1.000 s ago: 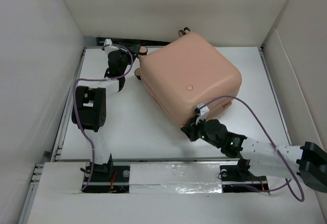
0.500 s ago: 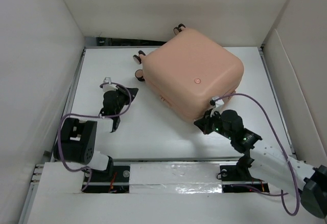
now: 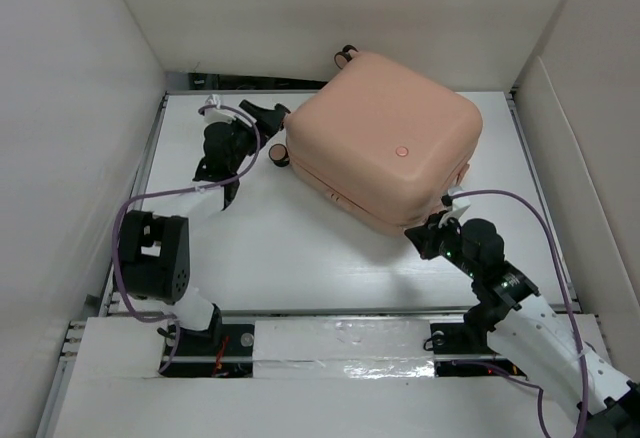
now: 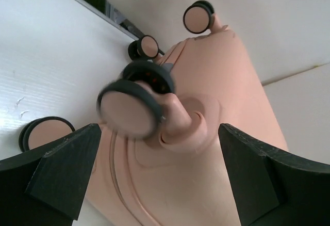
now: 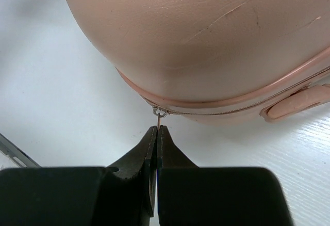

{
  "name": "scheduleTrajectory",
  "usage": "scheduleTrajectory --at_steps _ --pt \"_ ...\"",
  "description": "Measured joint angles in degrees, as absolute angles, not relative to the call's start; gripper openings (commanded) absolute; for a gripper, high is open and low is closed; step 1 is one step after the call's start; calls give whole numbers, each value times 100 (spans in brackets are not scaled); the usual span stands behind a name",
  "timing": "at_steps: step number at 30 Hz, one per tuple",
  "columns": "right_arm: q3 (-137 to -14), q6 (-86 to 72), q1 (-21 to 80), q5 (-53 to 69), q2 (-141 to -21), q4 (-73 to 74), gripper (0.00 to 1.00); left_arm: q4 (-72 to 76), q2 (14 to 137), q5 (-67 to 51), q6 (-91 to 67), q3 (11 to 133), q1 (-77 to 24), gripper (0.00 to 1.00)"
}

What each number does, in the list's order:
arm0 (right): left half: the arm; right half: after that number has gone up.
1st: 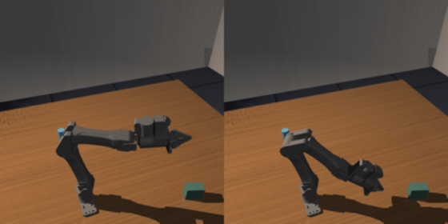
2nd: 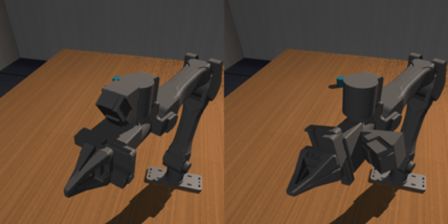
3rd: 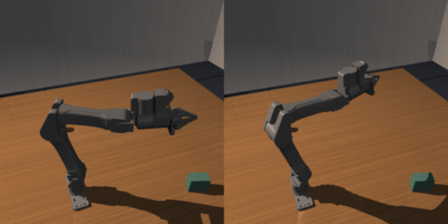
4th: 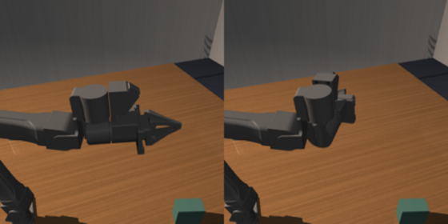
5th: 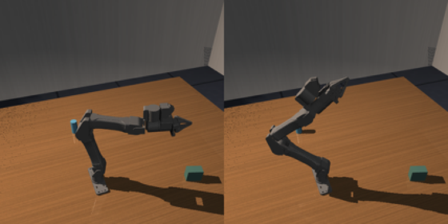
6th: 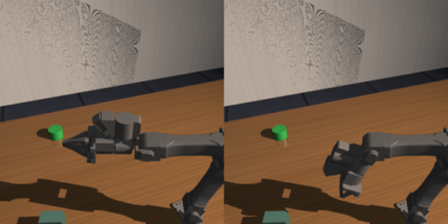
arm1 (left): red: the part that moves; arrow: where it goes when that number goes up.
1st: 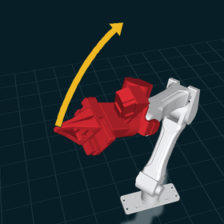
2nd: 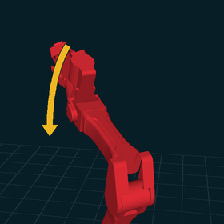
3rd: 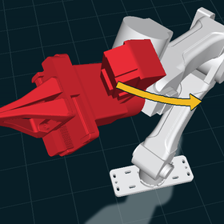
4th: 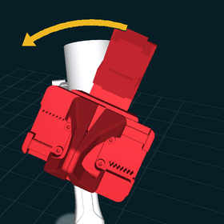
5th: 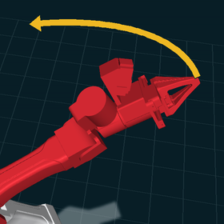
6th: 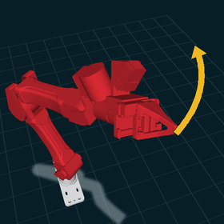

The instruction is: Pack the luggage

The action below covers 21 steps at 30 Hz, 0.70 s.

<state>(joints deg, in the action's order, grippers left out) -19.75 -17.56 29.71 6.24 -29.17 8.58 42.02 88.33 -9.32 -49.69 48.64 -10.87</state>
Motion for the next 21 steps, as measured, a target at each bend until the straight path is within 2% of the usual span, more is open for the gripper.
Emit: scheduleTrajectory --at_steps 12,21 --pt "-1966 -1708 3048 674 -3100 755 0 3830 10252 -1284 -5308 6125 -1076 99" --pt "-1966 -1734 3780 622 -3568 292 0 3876 11034 -1417 -5725 6956 -1146 97"
